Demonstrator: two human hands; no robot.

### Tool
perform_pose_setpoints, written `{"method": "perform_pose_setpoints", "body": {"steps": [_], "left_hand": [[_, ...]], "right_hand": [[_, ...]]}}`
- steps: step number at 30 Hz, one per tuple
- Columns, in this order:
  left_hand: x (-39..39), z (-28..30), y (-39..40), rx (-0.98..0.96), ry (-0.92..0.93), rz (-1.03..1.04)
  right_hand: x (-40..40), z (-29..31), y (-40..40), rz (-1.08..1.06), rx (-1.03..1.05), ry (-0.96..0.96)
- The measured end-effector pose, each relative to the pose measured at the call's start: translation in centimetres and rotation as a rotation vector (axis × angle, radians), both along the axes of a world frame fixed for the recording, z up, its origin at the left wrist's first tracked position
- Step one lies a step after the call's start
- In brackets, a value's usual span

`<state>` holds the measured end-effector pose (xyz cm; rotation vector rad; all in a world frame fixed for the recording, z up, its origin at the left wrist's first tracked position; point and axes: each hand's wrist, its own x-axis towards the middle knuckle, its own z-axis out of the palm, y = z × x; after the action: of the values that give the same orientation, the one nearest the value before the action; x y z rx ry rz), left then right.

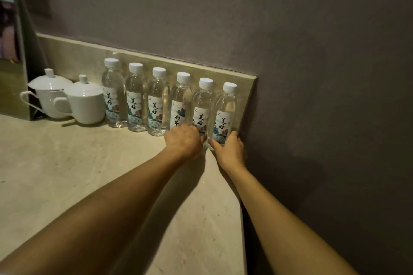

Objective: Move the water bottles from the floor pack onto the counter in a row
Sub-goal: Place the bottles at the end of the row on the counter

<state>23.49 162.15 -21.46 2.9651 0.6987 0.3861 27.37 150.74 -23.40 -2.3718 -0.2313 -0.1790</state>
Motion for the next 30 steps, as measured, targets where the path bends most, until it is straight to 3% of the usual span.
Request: {"method": "perform_pose_setpoints", "body": {"steps": [18,30], "left_hand": [[0.8,-0.3,-0.1,-0.001,0.014,0.037],[0.2,-0.6,0.0,0.097,-0.075,0.046]], "right_hand": [[1.2,-0.5,0.4,-0.002,-0.100,-0.031],[0.7,-0.8,0.1,0.002,-0.099,-0.073]]}}
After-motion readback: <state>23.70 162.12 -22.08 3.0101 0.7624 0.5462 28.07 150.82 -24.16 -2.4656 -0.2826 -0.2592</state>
